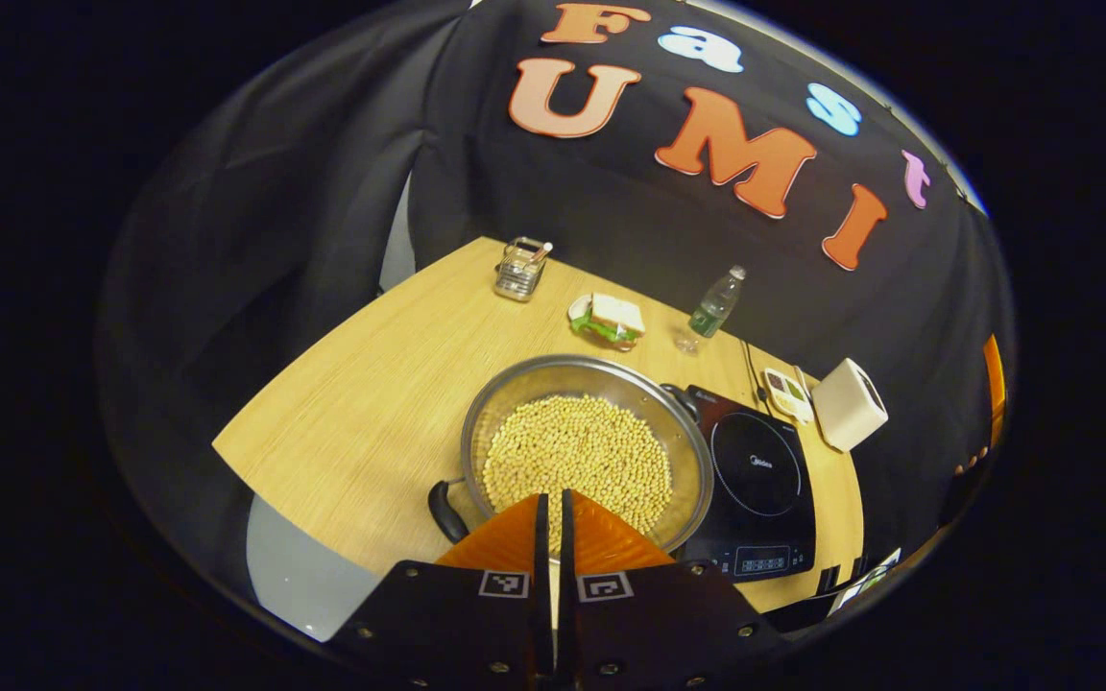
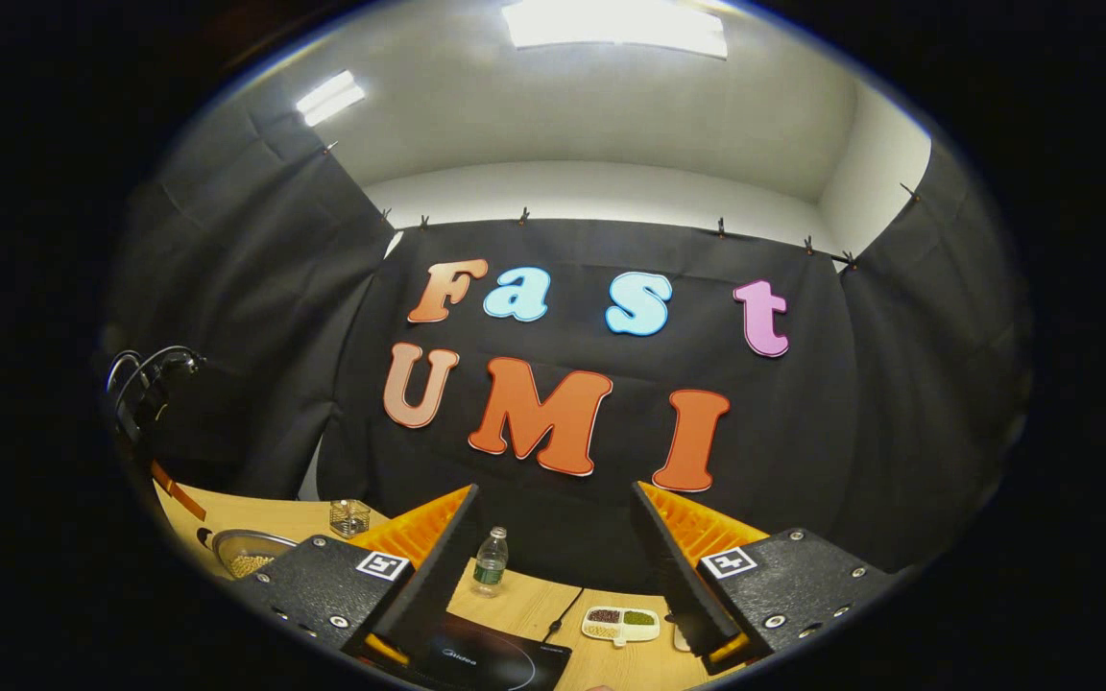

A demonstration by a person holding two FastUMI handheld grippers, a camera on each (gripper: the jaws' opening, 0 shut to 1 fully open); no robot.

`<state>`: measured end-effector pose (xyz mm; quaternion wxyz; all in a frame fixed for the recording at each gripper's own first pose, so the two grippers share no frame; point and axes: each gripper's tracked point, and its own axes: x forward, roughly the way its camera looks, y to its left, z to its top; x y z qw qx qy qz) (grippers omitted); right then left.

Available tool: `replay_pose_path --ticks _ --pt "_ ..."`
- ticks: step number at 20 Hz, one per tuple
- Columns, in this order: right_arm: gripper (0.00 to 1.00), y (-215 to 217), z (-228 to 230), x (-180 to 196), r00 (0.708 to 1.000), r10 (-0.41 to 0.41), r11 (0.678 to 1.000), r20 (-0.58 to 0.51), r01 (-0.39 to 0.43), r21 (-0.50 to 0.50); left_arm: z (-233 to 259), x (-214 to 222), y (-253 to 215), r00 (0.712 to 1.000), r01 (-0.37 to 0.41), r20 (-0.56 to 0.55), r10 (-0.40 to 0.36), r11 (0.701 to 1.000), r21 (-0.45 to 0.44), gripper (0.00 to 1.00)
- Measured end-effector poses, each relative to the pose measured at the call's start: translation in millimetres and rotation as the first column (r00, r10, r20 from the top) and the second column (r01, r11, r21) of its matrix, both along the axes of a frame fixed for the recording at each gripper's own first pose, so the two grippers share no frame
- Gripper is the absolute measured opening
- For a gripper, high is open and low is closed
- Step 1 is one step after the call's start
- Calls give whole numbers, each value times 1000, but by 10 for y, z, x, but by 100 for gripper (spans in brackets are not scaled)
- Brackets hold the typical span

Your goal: First push the handle of the pot to place it horizontally, then grasp the pot with both hands and set it on the induction cooktop.

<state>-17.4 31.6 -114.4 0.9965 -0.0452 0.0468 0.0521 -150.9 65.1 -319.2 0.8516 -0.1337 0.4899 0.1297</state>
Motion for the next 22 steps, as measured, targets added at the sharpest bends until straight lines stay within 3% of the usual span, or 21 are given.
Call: replay_pose_path --ticks 6,14,22 --pt "94 189 -310 31 998 24 1000 -50 -24 -2 -510 -460 -11 981 -87 -177 74 994 -65 4" --pt "94 306 -572 124 993 30 1000 -118 -30 4 -884 -480 34 960 -133 -259 104 986 -98 3" --pt "94 533 -946 197 976 48 998 -213 -53 -19 -1082 -350 286 951 -125 -289 106 991 -49 1"
